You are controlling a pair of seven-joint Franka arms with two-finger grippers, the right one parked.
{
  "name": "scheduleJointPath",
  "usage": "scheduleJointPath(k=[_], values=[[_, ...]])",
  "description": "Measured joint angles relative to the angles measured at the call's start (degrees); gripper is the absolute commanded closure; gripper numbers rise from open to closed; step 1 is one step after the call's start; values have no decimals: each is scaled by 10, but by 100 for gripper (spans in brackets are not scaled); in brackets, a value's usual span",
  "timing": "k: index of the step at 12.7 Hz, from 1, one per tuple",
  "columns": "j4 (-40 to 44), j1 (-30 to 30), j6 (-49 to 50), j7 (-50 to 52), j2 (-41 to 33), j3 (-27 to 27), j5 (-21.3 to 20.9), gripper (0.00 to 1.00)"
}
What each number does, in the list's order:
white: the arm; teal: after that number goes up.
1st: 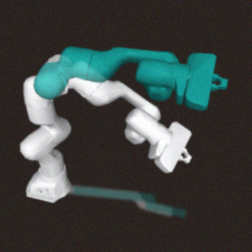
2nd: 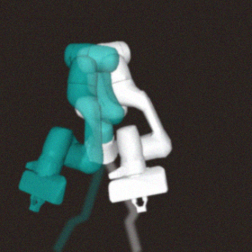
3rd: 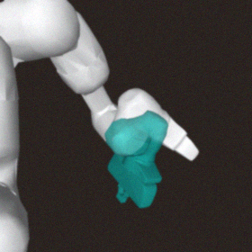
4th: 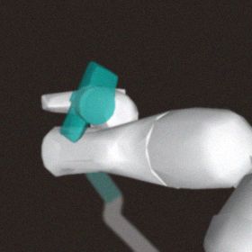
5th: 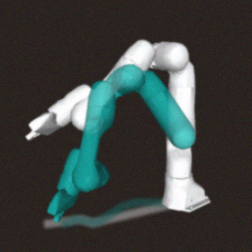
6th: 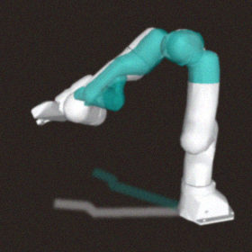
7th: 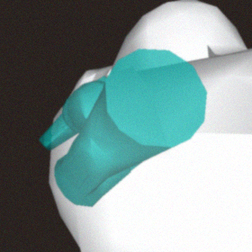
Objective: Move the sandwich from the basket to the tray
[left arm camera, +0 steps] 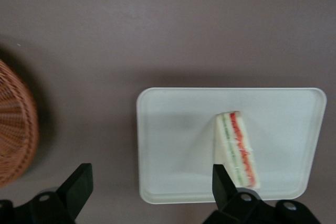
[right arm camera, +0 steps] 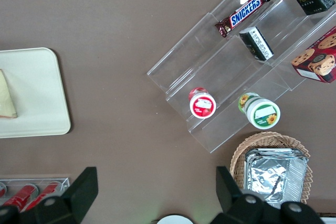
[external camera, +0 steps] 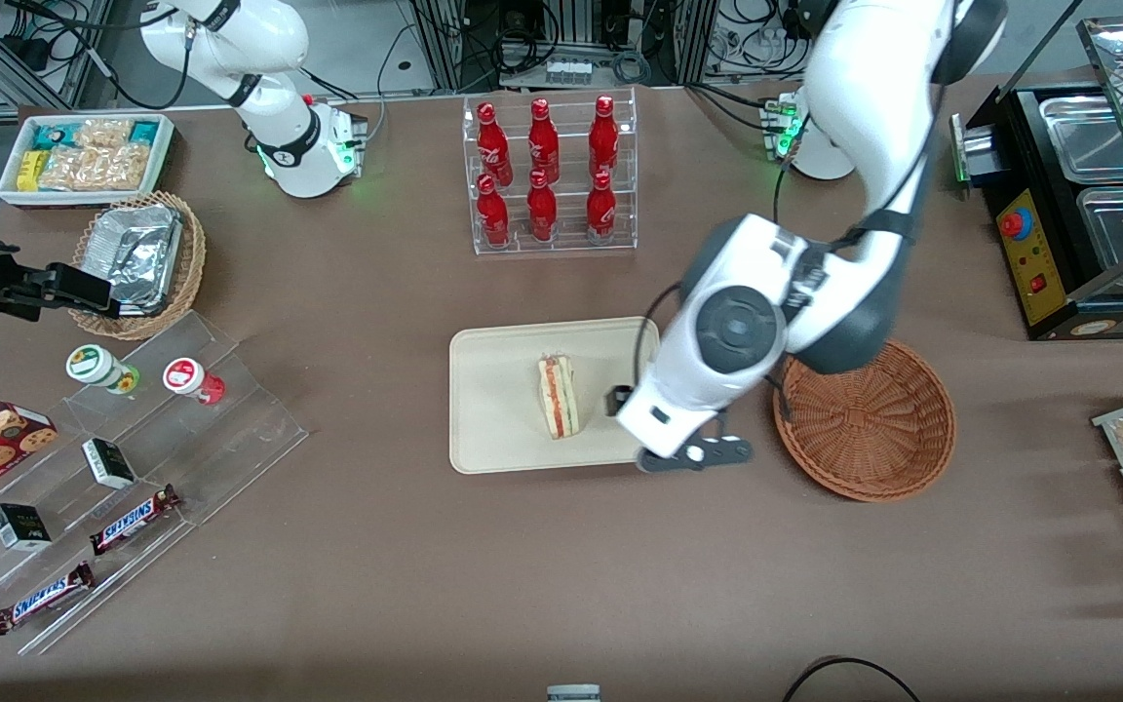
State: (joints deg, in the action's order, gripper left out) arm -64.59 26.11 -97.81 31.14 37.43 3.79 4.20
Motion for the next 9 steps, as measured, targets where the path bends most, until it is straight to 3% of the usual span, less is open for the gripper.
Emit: scheduleJointPath(k=[9], values=[[-205, -160, 21, -259, -188, -3, 0, 0]])
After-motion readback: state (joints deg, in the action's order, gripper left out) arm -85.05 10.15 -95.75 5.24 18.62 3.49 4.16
